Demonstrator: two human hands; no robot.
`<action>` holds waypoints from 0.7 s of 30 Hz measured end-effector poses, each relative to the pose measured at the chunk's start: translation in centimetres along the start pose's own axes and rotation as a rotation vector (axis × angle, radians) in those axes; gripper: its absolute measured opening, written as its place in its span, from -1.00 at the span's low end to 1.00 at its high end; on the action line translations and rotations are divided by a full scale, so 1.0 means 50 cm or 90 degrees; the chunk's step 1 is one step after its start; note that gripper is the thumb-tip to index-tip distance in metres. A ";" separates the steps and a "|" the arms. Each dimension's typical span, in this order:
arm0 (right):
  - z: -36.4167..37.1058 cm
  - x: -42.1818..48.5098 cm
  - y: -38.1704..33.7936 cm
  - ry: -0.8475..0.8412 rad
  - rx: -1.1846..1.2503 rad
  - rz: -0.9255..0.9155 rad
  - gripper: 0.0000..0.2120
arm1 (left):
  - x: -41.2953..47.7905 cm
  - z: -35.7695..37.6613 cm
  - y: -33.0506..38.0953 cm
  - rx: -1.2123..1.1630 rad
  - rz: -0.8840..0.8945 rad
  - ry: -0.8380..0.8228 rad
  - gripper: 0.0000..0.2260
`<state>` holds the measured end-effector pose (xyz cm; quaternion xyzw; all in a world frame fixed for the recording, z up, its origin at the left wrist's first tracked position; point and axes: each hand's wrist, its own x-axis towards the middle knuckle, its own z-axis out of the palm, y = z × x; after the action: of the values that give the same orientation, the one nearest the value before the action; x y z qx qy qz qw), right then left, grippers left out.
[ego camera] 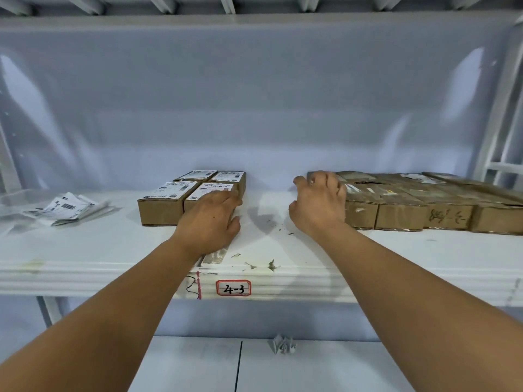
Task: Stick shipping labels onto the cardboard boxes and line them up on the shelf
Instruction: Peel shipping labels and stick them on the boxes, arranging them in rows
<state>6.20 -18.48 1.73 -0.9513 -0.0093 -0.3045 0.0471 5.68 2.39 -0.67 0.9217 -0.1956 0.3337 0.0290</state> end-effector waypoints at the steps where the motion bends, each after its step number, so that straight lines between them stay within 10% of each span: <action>1: -0.001 -0.004 0.012 -0.006 -0.032 0.025 -0.53 | -0.001 -0.003 0.003 0.006 0.015 -0.003 -0.58; 7: -0.006 -0.021 0.073 -0.103 -0.087 0.186 -0.38 | -0.008 -0.008 0.013 0.058 0.101 -0.006 -0.69; 21: -0.012 -0.057 -0.004 -0.009 -0.013 -0.007 -0.41 | -0.010 -0.006 0.013 0.044 0.128 0.055 -0.66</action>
<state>3.51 -18.33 0.56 -0.9537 -0.0115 -0.2983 0.0354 4.93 2.02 -0.78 0.8827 -0.2742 0.3807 -0.0280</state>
